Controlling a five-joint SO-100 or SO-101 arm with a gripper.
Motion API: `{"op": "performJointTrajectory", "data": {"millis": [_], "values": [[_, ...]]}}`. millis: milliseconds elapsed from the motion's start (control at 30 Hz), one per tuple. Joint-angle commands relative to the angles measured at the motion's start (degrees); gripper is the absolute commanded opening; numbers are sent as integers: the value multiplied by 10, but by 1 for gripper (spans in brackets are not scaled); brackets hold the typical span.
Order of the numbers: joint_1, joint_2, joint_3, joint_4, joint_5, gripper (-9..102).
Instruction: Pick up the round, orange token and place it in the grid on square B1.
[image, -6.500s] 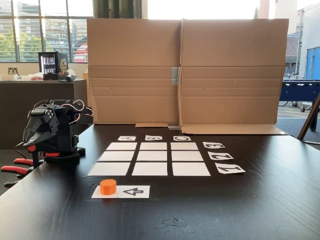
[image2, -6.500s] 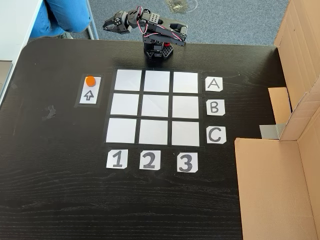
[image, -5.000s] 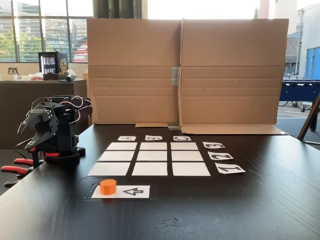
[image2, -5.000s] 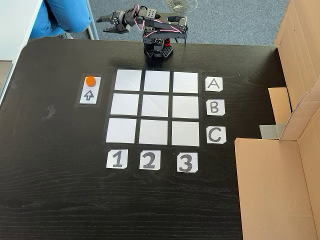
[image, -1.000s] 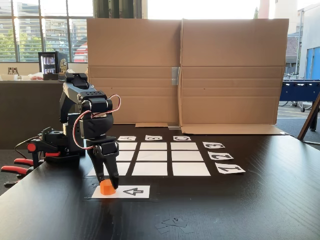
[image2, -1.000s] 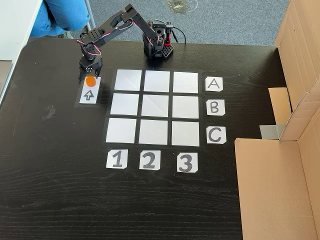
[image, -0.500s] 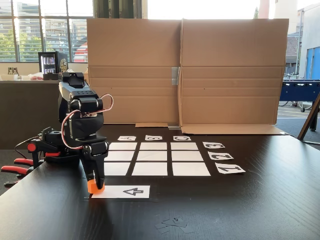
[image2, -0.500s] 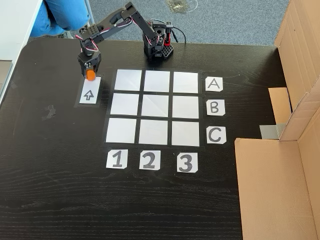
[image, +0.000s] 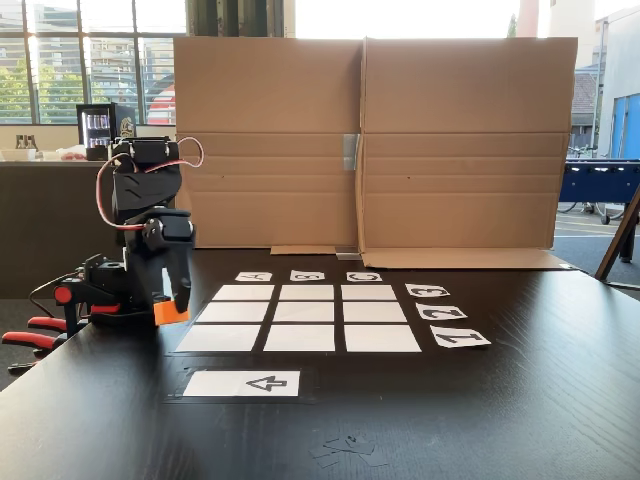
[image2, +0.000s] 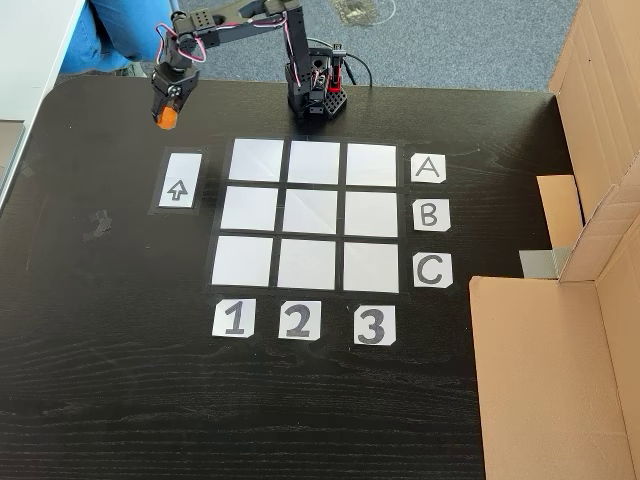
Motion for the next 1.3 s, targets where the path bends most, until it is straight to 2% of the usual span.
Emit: {"op": "performJointTrajectory", "data": {"millis": [0, 467, 1267], "values": [[-33, 59, 20, -4, -20, 0], [-207, 87, 59, -36, -20, 0], [-399, 127, 119, -41, 57, 0]]}}
